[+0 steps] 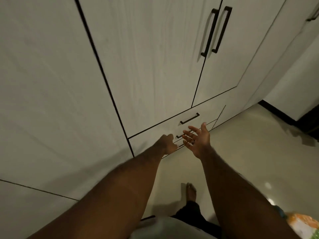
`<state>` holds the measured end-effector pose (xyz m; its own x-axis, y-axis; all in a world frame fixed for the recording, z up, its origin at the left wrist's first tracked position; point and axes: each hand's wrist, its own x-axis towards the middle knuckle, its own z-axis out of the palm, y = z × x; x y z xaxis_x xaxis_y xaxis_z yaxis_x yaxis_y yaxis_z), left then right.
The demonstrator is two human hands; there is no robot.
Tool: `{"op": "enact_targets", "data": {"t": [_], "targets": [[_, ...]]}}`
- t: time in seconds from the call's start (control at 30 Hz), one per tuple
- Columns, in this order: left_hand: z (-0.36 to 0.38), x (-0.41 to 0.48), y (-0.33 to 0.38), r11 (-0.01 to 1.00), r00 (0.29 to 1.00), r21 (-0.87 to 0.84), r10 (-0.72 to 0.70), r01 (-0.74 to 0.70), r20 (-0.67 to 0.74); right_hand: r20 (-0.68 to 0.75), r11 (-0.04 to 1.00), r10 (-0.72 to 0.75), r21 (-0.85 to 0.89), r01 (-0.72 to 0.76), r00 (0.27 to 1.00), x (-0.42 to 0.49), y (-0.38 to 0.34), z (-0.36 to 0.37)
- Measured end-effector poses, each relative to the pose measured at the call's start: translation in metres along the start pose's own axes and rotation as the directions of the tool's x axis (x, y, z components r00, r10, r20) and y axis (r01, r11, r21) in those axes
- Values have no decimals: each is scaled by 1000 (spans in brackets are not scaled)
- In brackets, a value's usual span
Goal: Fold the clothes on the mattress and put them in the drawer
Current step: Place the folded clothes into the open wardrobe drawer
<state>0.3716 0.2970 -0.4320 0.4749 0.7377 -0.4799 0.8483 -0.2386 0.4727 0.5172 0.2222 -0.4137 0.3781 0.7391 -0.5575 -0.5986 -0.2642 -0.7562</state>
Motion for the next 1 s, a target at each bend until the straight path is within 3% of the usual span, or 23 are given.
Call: {"op": "enact_targets", "data": {"t": [0.07,0.13,0.17,0.2,0.23,0.27,0.33,0.43,0.53,0.57,0.63,0.83,1.0], "targets": [[2,30,12,999,999,0,-35,35,4,27,973,12,-230,-5,1000,37,-13,-4],[2,60,27,996,996,19,-85,85,20,96,820,-13,-568,66,995,79,-26,-11],[0,71,31,994,995,51,-96,94,35,169,642,-46,-750,158,985,94,-31,-15],[0,91,42,991,991,63,-125,122,39,271,397,-31,-880,261,962,119,-38,-23],[0,106,50,987,989,74,-143,140,35,334,174,-18,-927,332,942,140,-39,-32],[-1,119,59,986,988,72,-152,150,21,363,17,12,-932,362,932,163,-39,-41],[1,146,76,984,987,73,-161,161,-8,344,-118,135,-926,360,929,201,-49,-48],[1,177,95,979,982,77,-187,189,-25,274,-221,239,-919,327,932,243,-65,-46],[4,203,98,969,977,117,-214,215,-22,377,-283,327,-836,470,867,266,-72,-36],[6,212,96,965,974,133,-225,225,-12,345,-298,332,-845,444,878,276,-71,-33],[10,227,90,957,971,171,-239,233,15,264,-364,327,-851,379,907,298,-64,-27],[37,272,63,947,952,161,-293,277,85,270,-534,466,-673,511,843,376,-15,-23],[62,291,52,950,943,96,-309,299,121,285,-536,468,-660,526,836,398,1,-28]]}}
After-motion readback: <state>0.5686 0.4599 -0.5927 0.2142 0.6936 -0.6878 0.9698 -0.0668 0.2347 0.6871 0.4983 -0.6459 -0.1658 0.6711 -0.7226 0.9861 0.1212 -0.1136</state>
